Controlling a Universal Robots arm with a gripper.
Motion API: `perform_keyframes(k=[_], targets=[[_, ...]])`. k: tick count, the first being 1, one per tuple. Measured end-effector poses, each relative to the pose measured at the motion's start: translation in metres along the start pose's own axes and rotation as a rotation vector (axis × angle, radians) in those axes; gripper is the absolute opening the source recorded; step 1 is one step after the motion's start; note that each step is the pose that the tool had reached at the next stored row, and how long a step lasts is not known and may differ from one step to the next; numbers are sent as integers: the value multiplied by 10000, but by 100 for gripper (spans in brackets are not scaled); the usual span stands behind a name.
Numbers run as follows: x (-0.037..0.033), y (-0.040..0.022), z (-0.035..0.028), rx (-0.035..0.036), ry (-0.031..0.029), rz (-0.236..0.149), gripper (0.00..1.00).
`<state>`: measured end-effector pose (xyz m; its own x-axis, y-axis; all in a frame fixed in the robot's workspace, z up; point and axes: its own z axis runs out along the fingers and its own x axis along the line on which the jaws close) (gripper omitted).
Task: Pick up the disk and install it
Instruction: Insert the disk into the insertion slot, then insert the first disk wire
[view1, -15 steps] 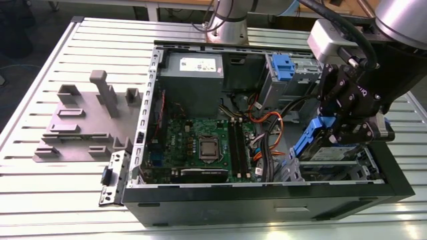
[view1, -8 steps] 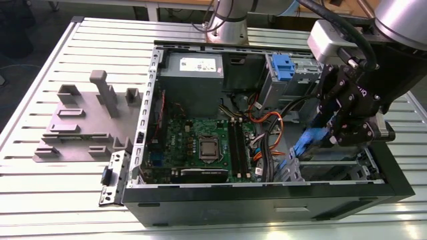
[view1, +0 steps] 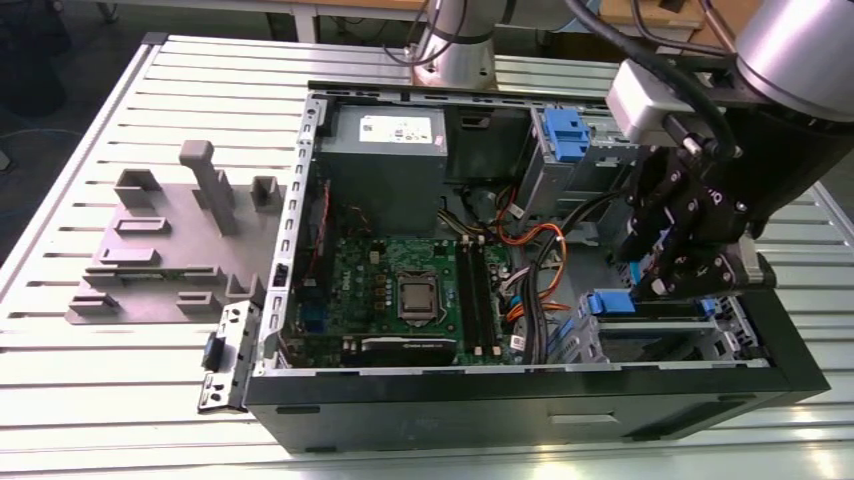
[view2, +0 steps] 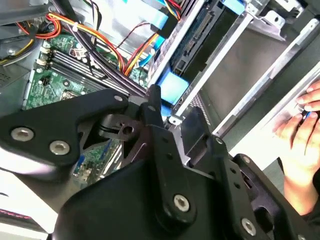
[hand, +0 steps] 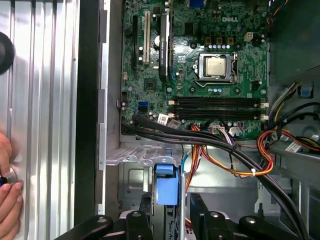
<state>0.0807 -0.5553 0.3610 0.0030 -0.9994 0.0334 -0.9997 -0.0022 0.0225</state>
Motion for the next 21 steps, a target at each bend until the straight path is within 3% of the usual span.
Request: perform_keyframes(k=[4,9,21], targets=[[-1,-1,16,2,3,0,36],[-1,-1,19,2,1,0,12],[-1,-1,27,3,0,0,11]])
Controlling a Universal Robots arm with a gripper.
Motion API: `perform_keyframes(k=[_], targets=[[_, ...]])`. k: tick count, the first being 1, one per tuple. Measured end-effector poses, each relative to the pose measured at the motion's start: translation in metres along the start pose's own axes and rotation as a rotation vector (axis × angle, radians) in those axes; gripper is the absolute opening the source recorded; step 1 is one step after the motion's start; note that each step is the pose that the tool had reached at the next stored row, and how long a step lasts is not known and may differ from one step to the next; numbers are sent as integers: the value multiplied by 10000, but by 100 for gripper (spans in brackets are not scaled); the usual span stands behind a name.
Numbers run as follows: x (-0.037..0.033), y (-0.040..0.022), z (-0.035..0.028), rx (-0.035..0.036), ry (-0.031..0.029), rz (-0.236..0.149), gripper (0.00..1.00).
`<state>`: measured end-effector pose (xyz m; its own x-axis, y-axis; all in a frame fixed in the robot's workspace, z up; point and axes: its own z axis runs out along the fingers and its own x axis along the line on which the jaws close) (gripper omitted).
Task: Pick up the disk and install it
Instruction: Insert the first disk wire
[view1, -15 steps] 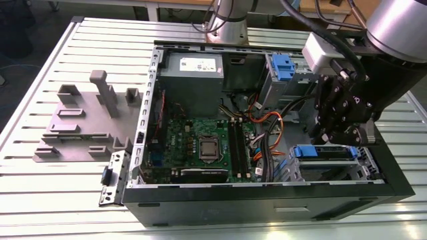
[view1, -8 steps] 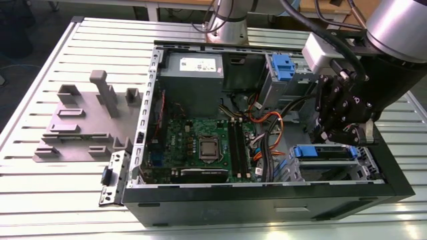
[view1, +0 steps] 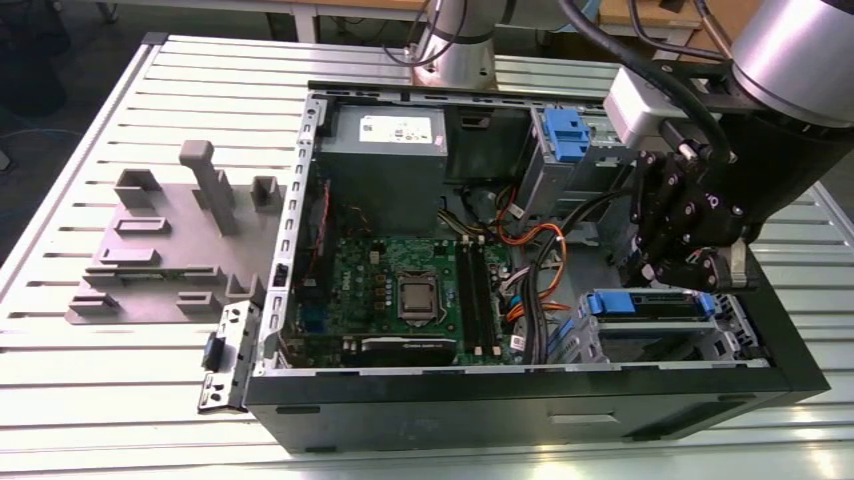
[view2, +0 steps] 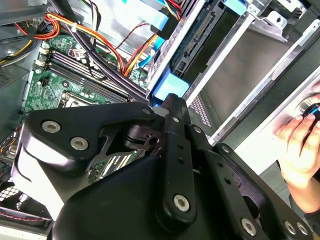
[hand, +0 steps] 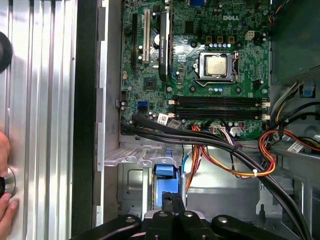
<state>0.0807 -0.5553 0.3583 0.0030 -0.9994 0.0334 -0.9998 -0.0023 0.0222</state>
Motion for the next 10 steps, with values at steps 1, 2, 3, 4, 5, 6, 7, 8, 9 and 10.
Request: perform_keyframes(k=[1,2,3,4,5,6,7,8,9,10], targets=[[0,0,0,0,0,0,11],[0,0,0,0,1,0,11],[0,0,1,0,0,0,11],[0,0,1,1,0,0,11],[0,-2,1,1,0,1,11],[0,-10,2,0,-1,0,11],[1,-26,2,-10,-2,1,11],[0,-53,1,-27,-1,0,11],[0,-88,0,-52,0,-2,11],[0,-126,0,-81,-1,-4,11]])
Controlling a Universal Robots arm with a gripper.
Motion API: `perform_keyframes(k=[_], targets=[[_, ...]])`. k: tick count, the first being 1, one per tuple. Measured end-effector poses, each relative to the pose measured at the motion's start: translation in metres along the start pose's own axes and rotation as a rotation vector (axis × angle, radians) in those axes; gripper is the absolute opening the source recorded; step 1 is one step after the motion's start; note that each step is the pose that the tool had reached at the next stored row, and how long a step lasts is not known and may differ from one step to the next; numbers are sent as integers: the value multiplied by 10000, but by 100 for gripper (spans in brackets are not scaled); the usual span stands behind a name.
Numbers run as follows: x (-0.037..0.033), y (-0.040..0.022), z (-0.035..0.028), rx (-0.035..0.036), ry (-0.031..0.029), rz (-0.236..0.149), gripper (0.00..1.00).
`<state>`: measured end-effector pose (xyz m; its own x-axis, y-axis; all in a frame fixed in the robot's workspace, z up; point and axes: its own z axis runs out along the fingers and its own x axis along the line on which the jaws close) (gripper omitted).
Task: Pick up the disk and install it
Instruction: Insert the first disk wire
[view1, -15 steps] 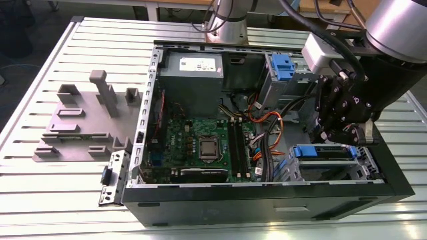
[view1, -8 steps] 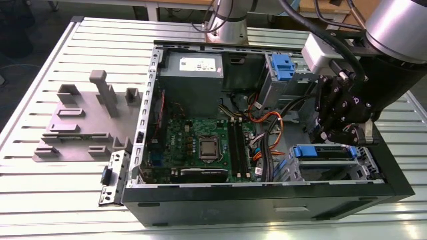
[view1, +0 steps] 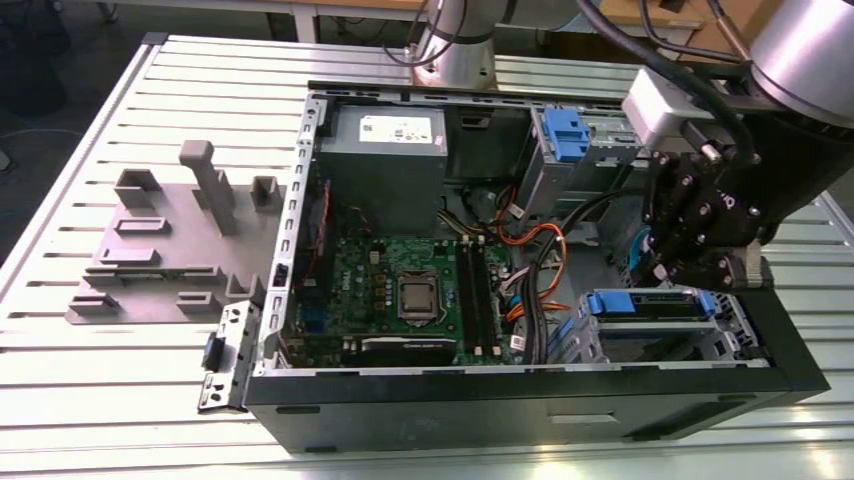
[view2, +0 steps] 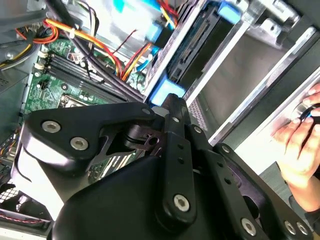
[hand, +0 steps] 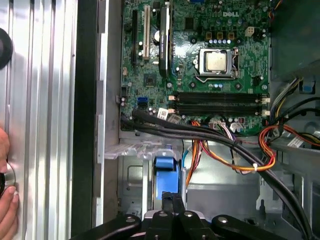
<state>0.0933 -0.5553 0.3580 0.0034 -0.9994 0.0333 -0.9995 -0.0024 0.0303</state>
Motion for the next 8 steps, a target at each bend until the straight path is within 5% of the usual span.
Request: perform_keyframes(k=[8], targets=[[1,-228,1,-107,1,-3,11]])
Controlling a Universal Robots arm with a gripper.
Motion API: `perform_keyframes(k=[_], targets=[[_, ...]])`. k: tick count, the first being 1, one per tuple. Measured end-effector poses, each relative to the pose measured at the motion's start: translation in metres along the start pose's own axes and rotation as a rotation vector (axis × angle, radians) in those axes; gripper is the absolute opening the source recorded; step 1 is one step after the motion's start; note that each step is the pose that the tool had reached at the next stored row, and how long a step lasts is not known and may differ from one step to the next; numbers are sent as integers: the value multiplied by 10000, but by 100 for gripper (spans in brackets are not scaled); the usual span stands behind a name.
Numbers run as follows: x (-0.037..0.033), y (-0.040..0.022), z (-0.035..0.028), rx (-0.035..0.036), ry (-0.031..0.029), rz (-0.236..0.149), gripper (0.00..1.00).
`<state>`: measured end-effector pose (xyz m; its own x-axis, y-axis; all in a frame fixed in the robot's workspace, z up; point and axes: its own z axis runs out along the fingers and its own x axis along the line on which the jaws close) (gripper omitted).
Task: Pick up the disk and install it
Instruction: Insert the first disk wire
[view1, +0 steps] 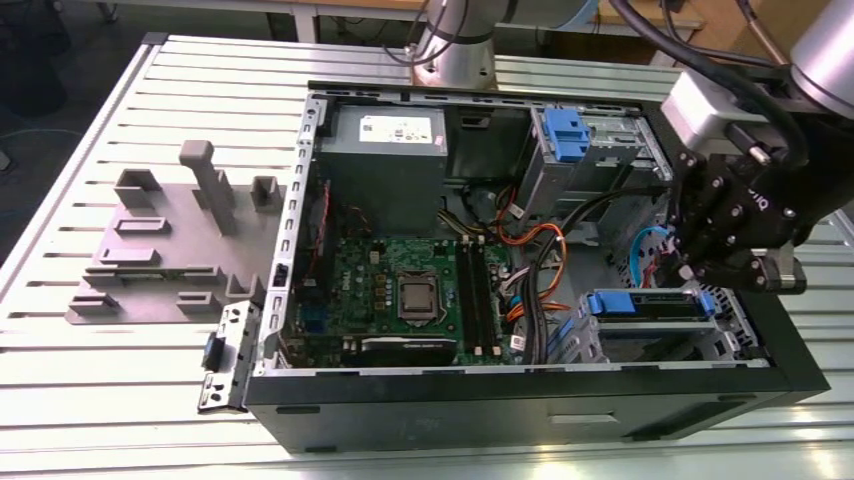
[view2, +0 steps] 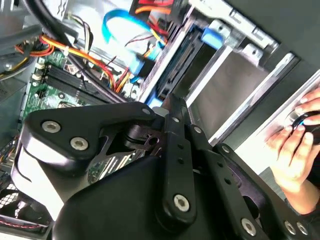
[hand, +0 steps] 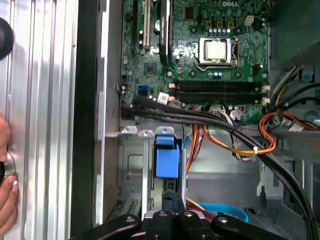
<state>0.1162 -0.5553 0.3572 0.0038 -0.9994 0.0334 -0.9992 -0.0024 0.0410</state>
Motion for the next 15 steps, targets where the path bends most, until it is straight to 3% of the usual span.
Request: perform_keyframes(k=[5,15], targets=[[-2,-83,-1,-8,0,-4,11],[-51,-90,-34,-8,10,-5,11]])
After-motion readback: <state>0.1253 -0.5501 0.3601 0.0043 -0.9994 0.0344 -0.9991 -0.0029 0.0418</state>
